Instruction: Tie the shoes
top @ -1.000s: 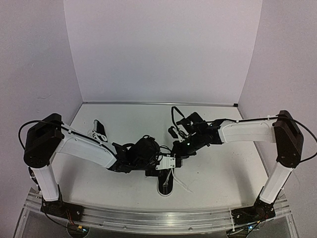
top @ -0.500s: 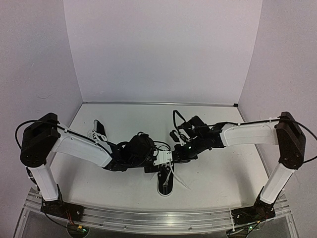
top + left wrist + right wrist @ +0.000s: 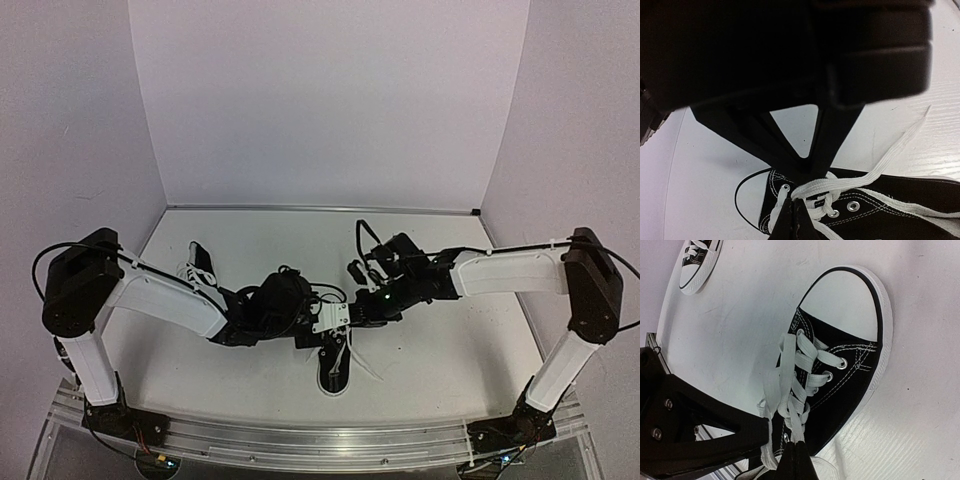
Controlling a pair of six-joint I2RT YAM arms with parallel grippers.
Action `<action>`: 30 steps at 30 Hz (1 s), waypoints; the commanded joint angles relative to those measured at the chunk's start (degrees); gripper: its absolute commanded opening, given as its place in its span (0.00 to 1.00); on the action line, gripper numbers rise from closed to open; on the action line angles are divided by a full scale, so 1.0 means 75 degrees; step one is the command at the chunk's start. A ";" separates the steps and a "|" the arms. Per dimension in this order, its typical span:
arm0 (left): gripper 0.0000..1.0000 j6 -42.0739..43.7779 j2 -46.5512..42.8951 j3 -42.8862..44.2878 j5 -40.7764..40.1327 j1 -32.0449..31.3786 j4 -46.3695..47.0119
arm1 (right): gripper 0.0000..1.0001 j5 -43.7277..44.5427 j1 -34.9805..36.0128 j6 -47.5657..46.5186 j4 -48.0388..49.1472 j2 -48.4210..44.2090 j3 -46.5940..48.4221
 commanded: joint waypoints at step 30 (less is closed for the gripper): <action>0.00 -0.0601 0.0716 -0.0760 -0.0453 -0.0006 0.2314 | 0.00 -0.0308 -0.0138 0.0953 0.1174 -0.0536 -0.0695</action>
